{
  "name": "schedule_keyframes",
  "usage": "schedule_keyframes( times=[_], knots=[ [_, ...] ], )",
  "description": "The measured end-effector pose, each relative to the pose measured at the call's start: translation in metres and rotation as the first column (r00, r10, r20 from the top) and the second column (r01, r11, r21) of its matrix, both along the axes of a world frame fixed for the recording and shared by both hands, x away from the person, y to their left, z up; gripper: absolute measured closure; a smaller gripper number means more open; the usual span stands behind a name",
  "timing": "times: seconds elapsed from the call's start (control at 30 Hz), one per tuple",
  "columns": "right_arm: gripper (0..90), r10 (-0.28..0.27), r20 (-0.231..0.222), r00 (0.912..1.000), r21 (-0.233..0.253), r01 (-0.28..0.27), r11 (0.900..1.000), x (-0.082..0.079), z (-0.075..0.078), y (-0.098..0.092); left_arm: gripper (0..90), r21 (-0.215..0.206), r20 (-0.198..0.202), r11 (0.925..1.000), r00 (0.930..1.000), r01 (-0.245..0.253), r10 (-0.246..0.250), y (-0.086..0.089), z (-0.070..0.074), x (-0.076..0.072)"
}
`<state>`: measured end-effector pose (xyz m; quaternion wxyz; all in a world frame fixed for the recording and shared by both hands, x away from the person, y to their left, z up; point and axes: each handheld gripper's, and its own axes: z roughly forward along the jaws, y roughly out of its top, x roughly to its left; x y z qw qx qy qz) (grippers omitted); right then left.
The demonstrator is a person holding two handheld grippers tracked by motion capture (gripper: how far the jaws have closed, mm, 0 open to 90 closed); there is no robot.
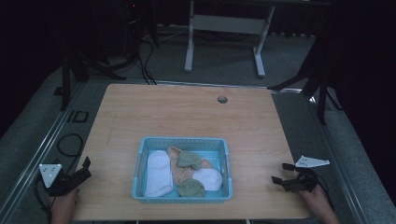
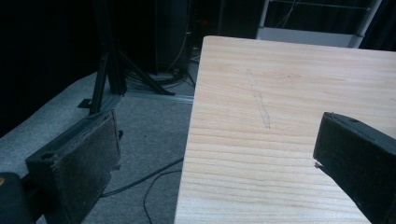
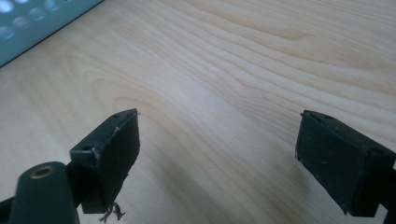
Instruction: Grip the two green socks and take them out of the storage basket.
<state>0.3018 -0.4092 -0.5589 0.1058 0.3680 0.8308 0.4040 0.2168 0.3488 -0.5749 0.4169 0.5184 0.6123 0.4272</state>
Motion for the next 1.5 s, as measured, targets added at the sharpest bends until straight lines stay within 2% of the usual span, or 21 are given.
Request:
schedule_keyframes(
  times=[0.07,0.1,0.17,0.33,0.37,0.47,0.5,0.67,0.7,0.73,0.83,0.93,1.0,1.03,1.07,1.1,1.2,1.27,1.4,1.47,1.5],
  knots=[
    [13.6,0.024,-0.002,0.9997,-0.008,-0.024,1.0,0.0,0.002,0.001,0.7,-0.001,0.0,1.0,1.0,0.0,0.0,0.0,0.0,0.0],
    [13.6,0.073,-0.014,0.9972,-0.028,-0.073,0.997,-0.001,0.005,0.004,0.7,-0.001,-0.001,1.0,1.0,0.001,-0.001,0.0,0.0,0.0],
    [13.6,0.108,-0.045,0.9932,-0.067,-0.111,0.992,-0.002,0.007,0.008,0.7,-0.004,-0.004,1.0,1.0,0.004,-0.004,0.001,0.0,0.0],
    [13.8,0.151,-0.12,0.9812,-0.118,-0.166,0.979,-0.001,0.014,0.016,0.7,-0.009,-0.004,0.9999,1.0,0.009,-0.009,0.001,0.0,0.0],
    [13.8,0.175,-0.145,0.9738,-0.142,-0.196,0.97,0.0,0.016,0.02,0.7,-0.01,-0.006,0.9999,1.0,0.008,-0.008,0.001,0.0,0.0],
    [13.8,0.197,-0.18,0.9639,-0.186,-0.23,0.955,0.001,0.02,0.027,0.7,-0.01,-0.007,0.9999,0.9999,0.008,-0.008,0.001,0.0,0.001],
    [13.8,0.208,-0.188,0.9599,-0.217,-0.247,0.944,0.002,0.022,0.031,0.7,-0.01,-0.007,0.9999,0.9999,0.008,-0.008,0.001,0.0,0.001],
    [13.8,0.234,-0.239,0.9423,-0.275,-0.297,0.914,0.006,0.029,0.043,0.7,-0.011,-0.007,0.9999,0.9999,0.012,-0.012,0.001,0.0,0.0],
    [13.8,0.241,-0.255,0.9363,-0.3,-0.314,0.901,0.007,0.03,0.046,0.7,-0.011,-0.007,0.9999,0.9999,0.012,-0.012,0.001,0.0,0.0],
    [13.8,0.244,-0.26,0.9344,-0.305,-0.319,0.897,0.007,0.03,0.047,0.7,-0.012,-0.007,0.9999,0.9999,0.012,-0.012,0.001,0.0,0.0],
    [13.8,0.26,-0.273,0.9262,-0.352,-0.348,0.869,0.008,0.033,0.053,0.7,-0.012,-0.007,0.9998,0.9999,0.013,-0.013,0.001,0.0,0.0],
    [13.8,0.27,-0.294,0.9167,-0.368,-0.37,0.853,0.009,0.036,0.056,0.7,-0.009,-0.008,0.9999,0.9999,0.015,-0.015,0.001,0.0,0.0],
    [13.8,0.271,-0.321,0.9076,-0.391,-0.387,0.835,0.01,0.038,0.059,0.7,-0.009,-0.008,0.9999,0.9999,0.015,-0.015,0.001,0.0,0.0],
    [14.0,0.269,-0.335,0.9029,-0.417,-0.398,0.817,0.011,0.039,0.062,0.7,-0.009,-0.009,0.9998,0.9998,0.015,-0.015,0.001,0.0,0.0],
    [14.2,0.264,-0.35,0.8989,-0.425,-0.403,0.81,0.011,0.039,0.063,0.7,-0.008,-0.009,0.9998,0.9998,0.016,-0.016,0.001,0.0,0.0],
    [14.2,0.26,-0.365,0.8941,-0.441,-0.412,0.798,0.012,0.04,0.064,0.7,-0.007,-0.008,0.9998,0.9998,0.017,-0.017,0.001,0.0,0.0],
    [14.2,0.256,-0.397,0.8816,-0.45,-0.43,0.783,0.013,0.043,0.068,0.7,-0.008,-0.01,0.9998,0.9998,0.018,-0.019,0.001,0.0,0.0],
    [14.2,0.257,-0.402,0.8787,-0.461,-0.437,0.772,0.013,0.045,0.07,0.7,-0.008,-0.01,0.9998,0.9998,0.019,-0.019,0.001,0.0,0.0],
    [14.1,0.26,-0.407,0.8755,-0.462,-0.443,0.768,0.014,0.048,0.073,0.7,-0.006,-0.011,0.9998,0.9997,0.021,-0.022,0.001,0.0,0.0],
    [13.8,0.268,-0.415,0.8694,-0.458,-0.454,0.764,0.013,0.049,0.073,0.7,-0.008,-0.012,0.9997,0.9997,0.022,-0.022,0.001,0.0,0.001],
    [13.8,0.279,-0.423,0.8619,-0.449,-0.467,0.762,0.013,0.05,0.074,0.7,-0.01,-0.01,0.9997,0.9997,0.022,-0.022,0.001,0.0,0.001]
  ],
)
